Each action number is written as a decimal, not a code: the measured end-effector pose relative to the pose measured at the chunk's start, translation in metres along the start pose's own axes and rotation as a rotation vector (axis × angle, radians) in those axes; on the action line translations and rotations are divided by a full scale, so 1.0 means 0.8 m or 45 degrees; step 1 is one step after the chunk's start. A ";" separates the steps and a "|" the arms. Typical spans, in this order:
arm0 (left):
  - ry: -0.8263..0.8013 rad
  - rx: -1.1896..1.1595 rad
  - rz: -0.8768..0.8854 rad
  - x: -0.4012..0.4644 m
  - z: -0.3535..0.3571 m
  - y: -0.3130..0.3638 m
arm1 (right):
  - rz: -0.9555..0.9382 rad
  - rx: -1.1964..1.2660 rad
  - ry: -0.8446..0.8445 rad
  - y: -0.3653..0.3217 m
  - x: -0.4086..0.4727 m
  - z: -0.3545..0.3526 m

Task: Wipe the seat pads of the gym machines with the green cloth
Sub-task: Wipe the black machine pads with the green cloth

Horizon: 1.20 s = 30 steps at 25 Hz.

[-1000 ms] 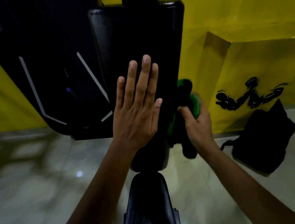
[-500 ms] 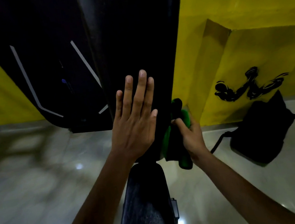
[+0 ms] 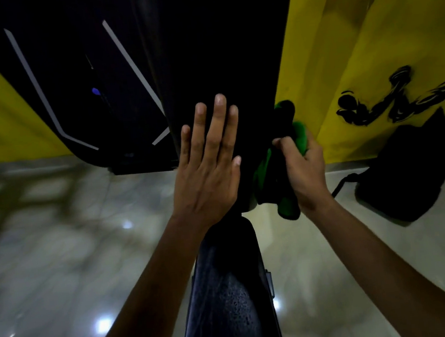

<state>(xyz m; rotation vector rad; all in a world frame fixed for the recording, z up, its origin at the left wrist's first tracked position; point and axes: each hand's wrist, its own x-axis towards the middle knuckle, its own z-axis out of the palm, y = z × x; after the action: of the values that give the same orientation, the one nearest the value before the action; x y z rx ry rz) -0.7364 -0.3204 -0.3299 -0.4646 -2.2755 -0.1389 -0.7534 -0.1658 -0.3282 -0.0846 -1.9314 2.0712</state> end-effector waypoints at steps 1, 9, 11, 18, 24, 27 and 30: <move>0.002 -0.005 -0.001 -0.002 0.003 0.000 | 0.009 -0.017 0.017 0.010 -0.003 0.001; -0.006 -0.041 -0.009 -0.007 0.009 0.001 | 0.170 -0.017 0.072 0.082 -0.029 -0.005; -0.005 -0.038 0.030 -0.012 0.011 -0.002 | 0.273 -0.100 0.073 0.108 -0.032 -0.003; -0.051 -0.007 0.099 -0.028 0.021 -0.014 | 0.509 -0.124 0.272 0.154 -0.048 0.006; -0.048 -0.015 0.048 -0.043 0.032 -0.010 | 0.738 0.110 0.276 0.165 -0.057 0.015; -0.097 -0.007 0.066 -0.045 0.024 -0.011 | 0.673 0.018 0.298 0.160 -0.061 0.009; -0.115 0.020 0.054 -0.035 -0.003 -0.011 | 0.436 -0.108 0.215 0.126 -0.057 -0.002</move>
<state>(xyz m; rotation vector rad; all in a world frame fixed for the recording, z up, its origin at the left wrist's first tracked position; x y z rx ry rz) -0.7208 -0.3373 -0.3489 -0.5202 -2.3514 -0.0799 -0.7279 -0.1807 -0.4350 -0.6289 -2.0103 2.1007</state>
